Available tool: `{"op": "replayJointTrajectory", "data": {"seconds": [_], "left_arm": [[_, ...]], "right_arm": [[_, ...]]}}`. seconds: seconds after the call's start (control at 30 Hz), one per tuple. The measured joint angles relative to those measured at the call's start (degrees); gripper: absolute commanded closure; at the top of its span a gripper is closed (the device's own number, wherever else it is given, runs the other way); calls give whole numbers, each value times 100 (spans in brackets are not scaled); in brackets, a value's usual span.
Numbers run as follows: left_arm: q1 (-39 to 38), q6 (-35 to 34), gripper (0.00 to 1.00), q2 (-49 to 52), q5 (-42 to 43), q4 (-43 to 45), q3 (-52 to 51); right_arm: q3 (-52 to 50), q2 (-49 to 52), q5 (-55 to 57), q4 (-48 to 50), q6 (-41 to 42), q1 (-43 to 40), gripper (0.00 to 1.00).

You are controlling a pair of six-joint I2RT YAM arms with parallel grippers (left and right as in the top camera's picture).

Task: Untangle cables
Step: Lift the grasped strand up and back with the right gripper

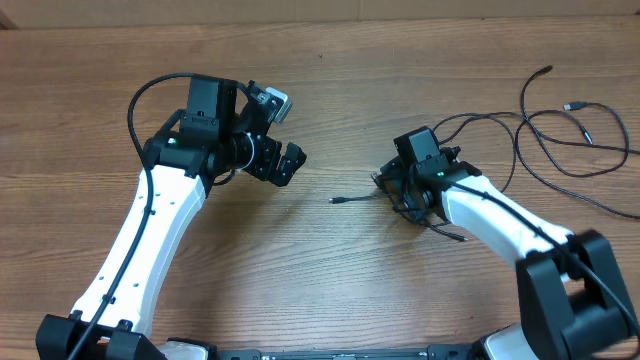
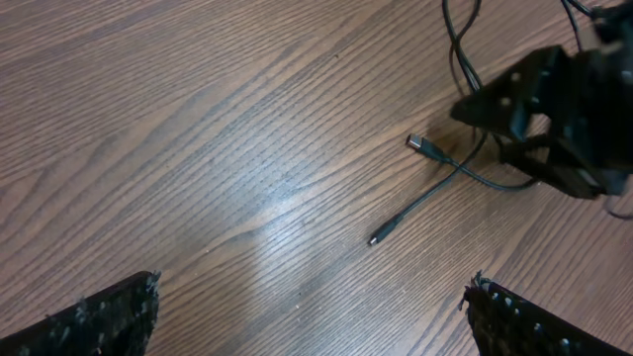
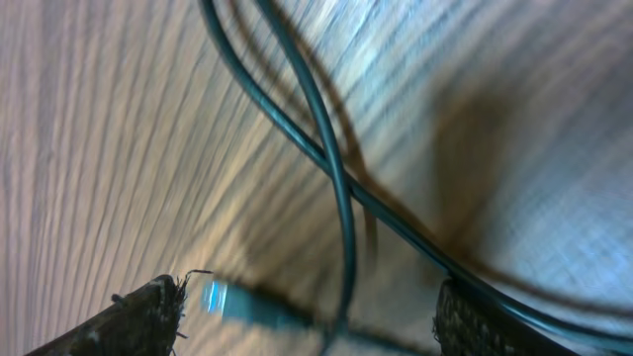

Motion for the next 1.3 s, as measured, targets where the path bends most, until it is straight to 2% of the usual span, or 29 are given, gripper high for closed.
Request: {"op": "replayJointTrajectory", "data": {"seconds": [0.03, 0.1, 0.13, 0.2, 0.23, 0.53, 0.77, 1.03, 1.3], "left_arm": [[0, 0, 0, 0, 0, -2, 0], [0, 0, 1, 0, 2, -2, 0], [0, 0, 0, 0, 0, -4, 0], [0, 0, 0, 0, 0, 0, 0], [0, 0, 0, 0, 0, -2, 0], [0, 0, 1, 0, 0, -2, 0], [0, 0, 0, 0, -2, -2, 0], [0, 0, 0, 0, -26, -13, 0], [0, 0, 0, 0, -31, -13, 0]], "right_arm": [[0, 111, -9, 85, 15, -33, 28], [61, 238, -42, 260, 70, -79, 46], [101, 310, -63, 393, 63, -83, 67], [151, 450, -120, 557, 76, -105, 89], [151, 483, -146, 625, 79, -109, 96], [144, 649, -470, 979, -87, -116, 96], [638, 647, -682, 483, -966, -114, 96], [2865, 284, -282, -1300, -2461, -116, 96], [5967, 122, 149, -3012, -4015, -114, 96]]}}
